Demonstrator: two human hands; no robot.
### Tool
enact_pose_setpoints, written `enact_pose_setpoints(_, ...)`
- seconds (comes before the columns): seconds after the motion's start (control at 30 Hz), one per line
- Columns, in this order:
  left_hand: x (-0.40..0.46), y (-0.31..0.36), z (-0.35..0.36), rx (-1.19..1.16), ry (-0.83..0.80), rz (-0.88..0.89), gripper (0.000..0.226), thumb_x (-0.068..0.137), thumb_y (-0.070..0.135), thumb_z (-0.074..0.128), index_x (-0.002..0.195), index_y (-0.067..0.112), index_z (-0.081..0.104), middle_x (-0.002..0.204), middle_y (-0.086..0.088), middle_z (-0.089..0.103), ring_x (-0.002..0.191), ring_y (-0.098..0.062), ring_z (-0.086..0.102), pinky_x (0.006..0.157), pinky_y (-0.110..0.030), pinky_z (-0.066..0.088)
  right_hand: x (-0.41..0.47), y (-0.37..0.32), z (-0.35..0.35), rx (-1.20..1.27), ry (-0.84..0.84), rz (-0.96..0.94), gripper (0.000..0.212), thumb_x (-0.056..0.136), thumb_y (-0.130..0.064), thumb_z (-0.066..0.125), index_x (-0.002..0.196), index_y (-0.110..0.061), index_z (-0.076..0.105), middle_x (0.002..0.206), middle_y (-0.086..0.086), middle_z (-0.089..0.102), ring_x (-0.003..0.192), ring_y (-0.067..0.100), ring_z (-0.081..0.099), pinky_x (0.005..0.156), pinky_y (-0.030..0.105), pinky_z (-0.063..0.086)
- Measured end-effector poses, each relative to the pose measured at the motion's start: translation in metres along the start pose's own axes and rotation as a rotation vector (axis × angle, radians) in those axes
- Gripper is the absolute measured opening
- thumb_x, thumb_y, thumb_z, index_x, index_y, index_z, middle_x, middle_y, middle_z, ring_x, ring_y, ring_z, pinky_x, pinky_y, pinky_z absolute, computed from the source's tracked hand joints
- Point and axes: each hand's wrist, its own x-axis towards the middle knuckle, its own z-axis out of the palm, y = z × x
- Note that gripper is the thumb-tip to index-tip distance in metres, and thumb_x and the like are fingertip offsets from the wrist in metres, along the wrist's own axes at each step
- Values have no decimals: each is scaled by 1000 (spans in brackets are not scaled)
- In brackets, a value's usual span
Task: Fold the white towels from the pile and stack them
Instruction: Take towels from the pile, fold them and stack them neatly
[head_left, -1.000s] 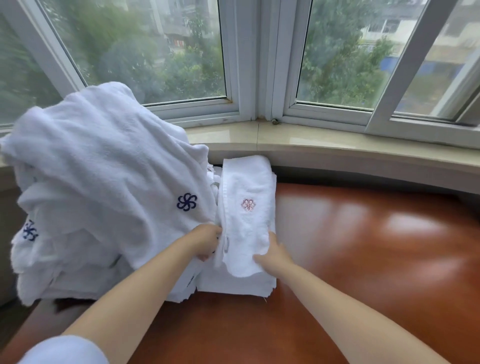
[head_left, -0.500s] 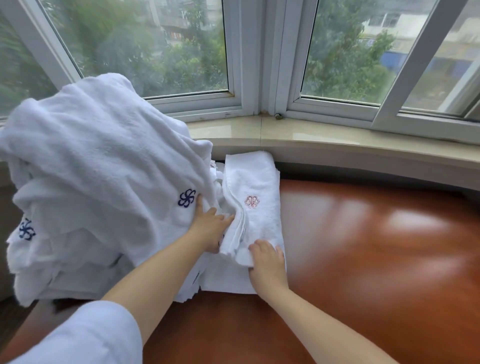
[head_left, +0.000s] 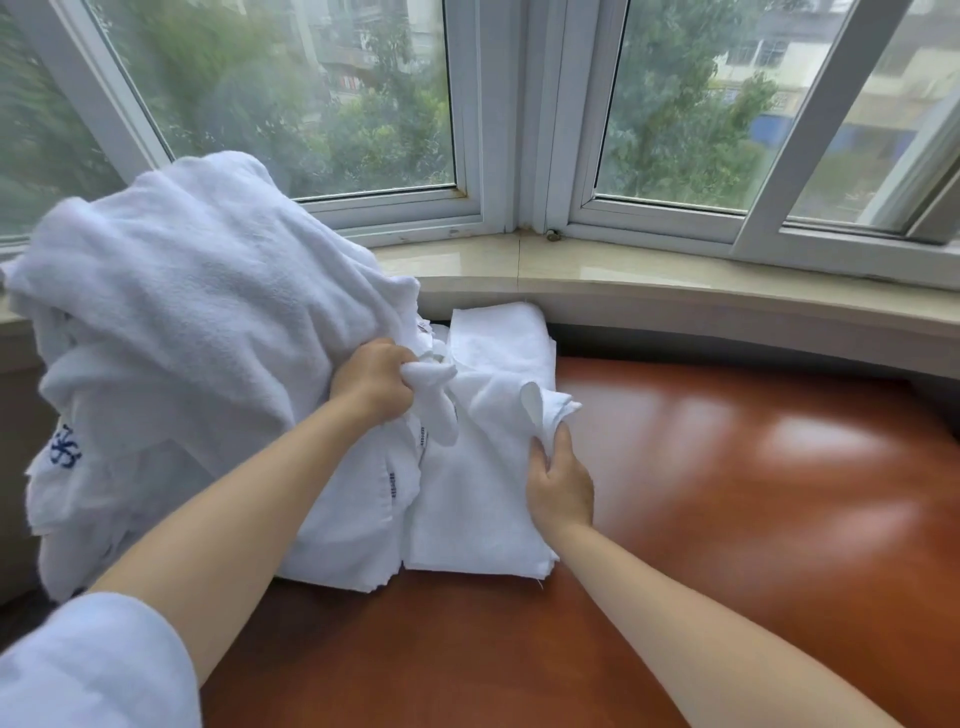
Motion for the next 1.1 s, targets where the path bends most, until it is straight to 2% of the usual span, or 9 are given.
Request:
enact_pose_setpoints(0.17, -3, 0, -2, -27, 60, 24, 29, 73, 2, 46, 85, 17, 68, 94, 0, 54, 94, -22, 56, 74, -31, 47, -12, 6, 5, -692, -570, -532, 49, 92, -8, 43, 137, -27, 45, 151, 7, 31, 128, 26, 39, 96, 33, 37)
enact_pose_setpoints(0.27, 0, 0, -3, -40, 76, 27, 30, 73, 2, 46, 86, 20, 67, 93, 1, 53, 93, -21, 55, 72, -28, 43, -27, 13, 21, -802, -793, -578, 57, 92, -22, 49, 146, -28, 32, 160, 3, 4, 144, 22, 9, 114, 37, 15)
enact_pose_setpoints(0.4, -7, 4, 3, -202, -207, 69, 36, 75, 4, 49, 103, 23, 63, 86, 5, 56, 83, -18, 57, 68, -27, 45, -19, 7, 29, -705, -870, -492, 59, 90, -28, 52, 146, -29, 34, 158, -3, 18, 145, 19, 12, 116, 39, 14)
enact_pose_setpoints(0.47, -19, 5, 9, -276, -580, 22, 51, 84, 6, 50, 129, 29, 52, 105, 4, 60, 91, -14, 60, 77, -22, 48, -8, 0, 27, -482, -830, -265, 50, 86, -9, 45, 132, -25, 54, 146, -4, 43, 137, 20, 34, 111, 33, 29)
enact_pose_setpoints(0.53, -27, 3, 13, -262, -653, 3, 56, 88, 4, 44, 140, 26, 45, 124, 1, 57, 107, -12, 56, 90, -22, 45, 2, -6, 20, -298, -689, -53, 49, 83, -2, 38, 120, -21, 62, 130, -3, 58, 119, 16, 52, 99, 27, 41)
enact_pose_setpoints(0.77, -40, 2, -12, 33, 285, 180, 40, 78, -8, 50, 109, 10, 69, 111, -6, 63, 108, -29, 54, 82, -39, 47, 20, -12, -1, -219, -450, -9, 36, 87, -6, 40, 109, -21, 64, 112, -5, 63, 95, 11, 54, 78, 22, 40)
enact_pose_setpoints(0.87, -42, -8, -33, 167, 643, -11, 53, 70, -6, 56, 120, 11, 61, 123, -13, 53, 114, -35, 45, 92, -46, 32, 17, -30, 2, -125, -399, -40, 34, 88, -7, 39, 106, -23, 63, 107, -7, 63, 92, 10, 55, 70, 21, 40)
enact_pose_setpoints(1.0, -48, -24, -53, 291, 467, -396, 67, 87, 22, 56, 146, 25, 24, 144, -10, 27, 131, -32, 23, 112, -60, 9, 9, -64, 12, -11, -389, -120, 32, 89, -5, 41, 103, -22, 64, 96, -10, 61, 83, 7, 57, 65, 18, 41)
enact_pose_setpoints(1.1, -54, -30, -61, 247, 459, -449, 51, 92, 19, 57, 140, 17, 39, 135, -13, 42, 125, -33, 36, 99, -49, 37, 1, -86, 22, 62, -389, -158, 31, 88, -5, 41, 100, -23, 64, 92, -10, 62, 74, 6, 56, 60, 19, 41)
